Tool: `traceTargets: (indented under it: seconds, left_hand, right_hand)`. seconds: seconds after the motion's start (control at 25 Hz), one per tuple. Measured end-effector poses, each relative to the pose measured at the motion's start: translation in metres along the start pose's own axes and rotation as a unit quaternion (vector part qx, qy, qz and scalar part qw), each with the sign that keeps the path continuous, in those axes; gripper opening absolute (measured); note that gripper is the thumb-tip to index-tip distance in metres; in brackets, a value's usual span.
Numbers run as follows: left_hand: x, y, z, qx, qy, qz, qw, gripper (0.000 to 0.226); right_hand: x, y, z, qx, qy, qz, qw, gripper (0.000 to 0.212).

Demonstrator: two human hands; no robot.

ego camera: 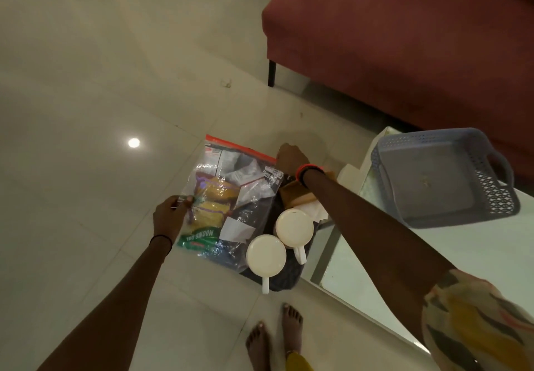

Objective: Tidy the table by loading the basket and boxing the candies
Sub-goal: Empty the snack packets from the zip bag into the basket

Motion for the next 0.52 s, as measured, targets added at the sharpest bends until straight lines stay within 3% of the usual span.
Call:
traceTargets:
  seconds: [0.24,0.52]
  left_hand:
    - [0.022,0.013,0.017,-0.031,0.058,0.000,0.998,0.021]
    - [0.068,0.062,0.053,0.028,0.164,-0.013,0.986,0.026]
  right_hand:
    - [0.033,-0.027,0.015,-0.086,0.071,0.005,0.994,0.021]
    - [0.099,-0.064,0.045,-0.226,0.207,0.025,0.952,0.017]
Point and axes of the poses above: each hand's wrist, its own x-axis away from the middle knuckle, its own z-axis out of the back of the hand, y = z × x, the point moved 1 cm from there along -x, towards the middle knuckle, and after that the axes turned 10 degrees about z, right-handed, at the moved point
